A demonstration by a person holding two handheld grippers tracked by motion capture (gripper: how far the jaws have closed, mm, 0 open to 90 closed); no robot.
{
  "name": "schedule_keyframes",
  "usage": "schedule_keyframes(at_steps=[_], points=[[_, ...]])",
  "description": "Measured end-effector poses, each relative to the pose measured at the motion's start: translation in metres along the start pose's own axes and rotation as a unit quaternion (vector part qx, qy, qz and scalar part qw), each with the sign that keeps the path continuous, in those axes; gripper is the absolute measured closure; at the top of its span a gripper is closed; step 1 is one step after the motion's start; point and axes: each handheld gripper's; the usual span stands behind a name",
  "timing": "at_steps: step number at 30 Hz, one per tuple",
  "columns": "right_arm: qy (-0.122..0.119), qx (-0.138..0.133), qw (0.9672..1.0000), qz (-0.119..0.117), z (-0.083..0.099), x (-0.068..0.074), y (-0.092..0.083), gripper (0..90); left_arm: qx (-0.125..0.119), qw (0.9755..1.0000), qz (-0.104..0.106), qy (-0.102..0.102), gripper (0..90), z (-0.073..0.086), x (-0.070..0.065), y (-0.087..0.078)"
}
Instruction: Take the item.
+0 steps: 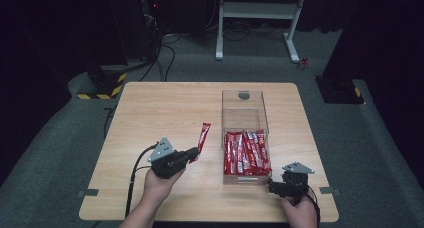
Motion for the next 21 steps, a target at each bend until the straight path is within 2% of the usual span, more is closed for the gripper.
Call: schedule_keyframes(at_steps=[6,14,21], points=[[-0.001,0.0,1.0,0.0,0.0,0.0,0.0,9.9,0.002,1.0,-0.007,-0.006,89.2,0.001,0.011,-0.005],[-0.001,0.0,1.0,0.0,0.0,0.0,0.0,9.9,0.003,0.9995,-0.031,-0.01,89.1,0.004,0.025,-0.013],[0.0,0.0,1.0,0.0,0.0,0.0,0.0,9.9,0.0,0.999,-0.041,-0.019,89.1,0.007,0.037,-0.02]])
Point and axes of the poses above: each handheld gripper's, and its own axes: y roughly forward along the jaws, z roughly out of its underside, x roughly to its left, and after that the axes turned 6 degrees about y, right-handed
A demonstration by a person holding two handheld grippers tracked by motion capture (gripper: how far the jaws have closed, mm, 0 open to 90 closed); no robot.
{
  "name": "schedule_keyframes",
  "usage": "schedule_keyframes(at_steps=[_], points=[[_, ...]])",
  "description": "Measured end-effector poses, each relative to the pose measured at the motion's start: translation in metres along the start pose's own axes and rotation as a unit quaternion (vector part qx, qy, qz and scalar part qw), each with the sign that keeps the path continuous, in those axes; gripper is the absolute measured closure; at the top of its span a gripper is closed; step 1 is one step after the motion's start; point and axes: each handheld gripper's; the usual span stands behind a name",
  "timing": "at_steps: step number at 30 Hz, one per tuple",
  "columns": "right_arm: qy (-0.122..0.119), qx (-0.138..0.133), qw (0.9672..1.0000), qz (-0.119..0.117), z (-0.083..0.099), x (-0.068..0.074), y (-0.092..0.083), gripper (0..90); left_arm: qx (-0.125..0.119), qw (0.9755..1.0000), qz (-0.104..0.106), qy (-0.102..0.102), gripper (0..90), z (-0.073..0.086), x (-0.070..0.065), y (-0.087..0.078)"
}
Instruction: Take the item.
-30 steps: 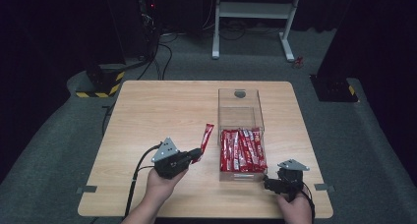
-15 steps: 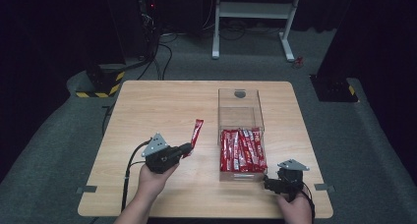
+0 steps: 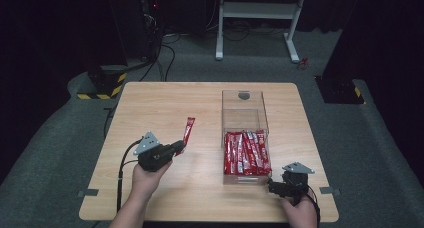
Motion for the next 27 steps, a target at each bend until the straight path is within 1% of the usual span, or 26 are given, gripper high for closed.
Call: schedule_keyframes(at_steps=[3,9,16,24,27], points=[[0.0,0.0,1.0,0.0,0.0,0.0,0.0,9.9,-0.004,0.9999,-0.005,-0.008,89.0,0.001,0.007,-0.003],[0.0,0.0,1.0,0.0,0.0,0.0,0.0,9.9,-0.004,0.9997,-0.019,-0.015,89.0,0.004,0.017,-0.009],[0.0,0.0,1.0,0.0,0.0,0.0,0.0,9.9,-0.002,0.9988,-0.036,-0.033,89.0,0.011,0.031,-0.013],[0.0,0.0,1.0,0.0,0.0,0.0,0.0,9.9,0.004,0.9981,-0.048,-0.039,89.1,0.015,0.037,-0.014],[0.0,0.0,1.0,0.0,0.0,0.0,0.0,9.9,0.011,0.9976,-0.053,-0.042,89.0,0.019,0.039,-0.012]])
Point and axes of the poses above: each handheld gripper's, and its own axes: y roughly forward along the jaws, z roughly out of its underside, x roughly to its left, and after that the axes turned 6 degrees about y, right-handed
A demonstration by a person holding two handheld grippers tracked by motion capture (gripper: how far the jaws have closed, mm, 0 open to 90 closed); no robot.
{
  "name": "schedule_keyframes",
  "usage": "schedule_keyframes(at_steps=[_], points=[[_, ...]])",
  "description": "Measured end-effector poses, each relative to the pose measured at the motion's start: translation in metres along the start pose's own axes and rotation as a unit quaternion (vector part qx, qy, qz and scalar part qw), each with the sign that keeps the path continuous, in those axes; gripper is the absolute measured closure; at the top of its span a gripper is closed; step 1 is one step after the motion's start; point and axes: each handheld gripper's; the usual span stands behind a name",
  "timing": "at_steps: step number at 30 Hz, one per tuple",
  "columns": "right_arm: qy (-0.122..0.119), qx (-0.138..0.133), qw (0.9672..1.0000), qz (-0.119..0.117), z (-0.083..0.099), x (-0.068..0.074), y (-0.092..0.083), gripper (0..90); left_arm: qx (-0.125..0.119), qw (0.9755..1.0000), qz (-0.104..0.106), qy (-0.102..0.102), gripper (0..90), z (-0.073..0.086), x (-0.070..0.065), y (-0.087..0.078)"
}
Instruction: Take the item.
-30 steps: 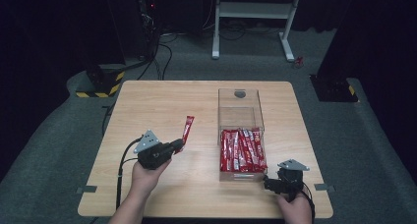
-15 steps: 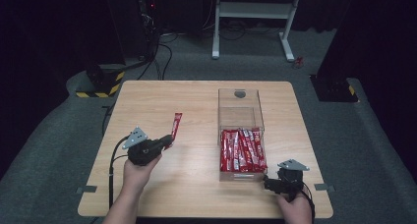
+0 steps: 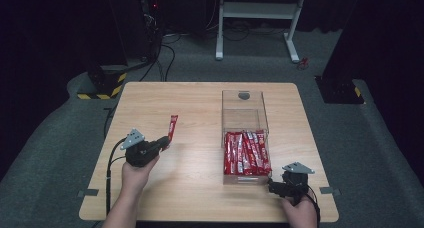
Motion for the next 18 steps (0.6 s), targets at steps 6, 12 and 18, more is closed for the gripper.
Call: schedule_keyframes(at_steps=[6,12,18], points=[[0.0,0.0,1.0,0.0,0.0,0.0,0.0,9.9,0.021,0.9997,-0.004,-0.013,89.0,0.01,0.006,0.01],[0.0,0.0,1.0,0.0,0.0,0.0,0.0,9.9,0.041,0.9991,-0.003,-0.006,89.0,0.016,0.001,0.021],[0.0,0.0,1.0,0.0,0.0,0.0,0.0,9.9,0.064,0.9979,-0.004,0.006,89.0,0.022,-0.005,0.032]])
Point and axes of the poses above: each handheld gripper's, and its own axes: y roughly forward along the jaws, z roughly out of its underside, x roughly to its left, and after that the axes turned 6 degrees about y, right-handed
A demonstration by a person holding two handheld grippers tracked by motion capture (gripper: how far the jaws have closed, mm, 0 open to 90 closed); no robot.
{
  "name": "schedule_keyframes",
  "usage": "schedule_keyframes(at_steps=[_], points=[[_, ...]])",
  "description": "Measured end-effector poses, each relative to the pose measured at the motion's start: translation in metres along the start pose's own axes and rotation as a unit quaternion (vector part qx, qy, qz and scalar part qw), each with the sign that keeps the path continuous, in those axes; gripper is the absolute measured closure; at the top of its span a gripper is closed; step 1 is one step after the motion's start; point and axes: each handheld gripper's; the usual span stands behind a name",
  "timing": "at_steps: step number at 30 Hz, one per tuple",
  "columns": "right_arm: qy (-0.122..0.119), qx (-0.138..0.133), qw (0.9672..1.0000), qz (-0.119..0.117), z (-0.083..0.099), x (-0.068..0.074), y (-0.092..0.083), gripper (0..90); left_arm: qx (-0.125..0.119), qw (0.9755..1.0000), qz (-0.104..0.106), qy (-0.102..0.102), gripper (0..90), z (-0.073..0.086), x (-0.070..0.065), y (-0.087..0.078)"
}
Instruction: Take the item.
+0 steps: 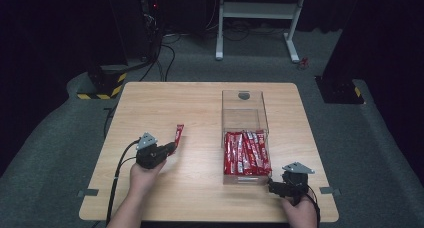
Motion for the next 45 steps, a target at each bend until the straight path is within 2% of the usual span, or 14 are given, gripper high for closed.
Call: schedule_keyframes(at_steps=[7,16,22,27,30,36,40,42,45], points=[[0.0,0.0,1.0,0.0,0.0,0.0,0.0,9.9,0.032,0.9995,-0.005,0.005,88.8,0.005,-0.002,0.011],[0.0,0.0,1.0,0.0,0.0,0.0,0.0,9.9,0.06,0.9981,-0.01,0.012,88.2,0.01,-0.006,0.02],[0.0,0.0,1.0,0.0,0.0,0.0,0.0,9.9,0.086,0.9959,-0.016,0.023,87.2,0.014,-0.006,0.026],[0.0,0.0,1.0,0.0,0.0,0.0,0.0,9.9,0.091,0.9954,-0.016,0.026,85.4,0.014,-0.007,0.027],[0.0,0.0,1.0,0.0,0.0,0.0,0.0,9.9,0.088,0.9957,-0.014,0.024,77.7,0.013,-0.008,0.027],[-0.001,0.0,1.0,0.0,0.0,0.0,0.0,9.9,0.06,0.9981,0.001,0.011,64.5,0.008,-0.006,0.018],[0.0,0.0,1.0,0.0,0.0,0.0,0.0,9.9,0.051,0.9986,0.009,0.009,52.4,0.006,-0.003,0.014],[-0.001,0.0,1.0,0.0,0.0,0.0,0.0,9.9,0.053,0.9984,0.004,0.015,48.6,0.006,-0.001,0.012],[0.0,0.0,1.0,0.0,0.0,0.0,0.0,9.9,0.048,0.9988,-0.001,0.009,44.8,0.005,0.001,0.009]])
Point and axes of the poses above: each handheld gripper's, and its own axes: y roughly forward along the jaws, z roughly out of its underside, x roughly to its left, and after that the axes turned 6 degrees about y, right-handed
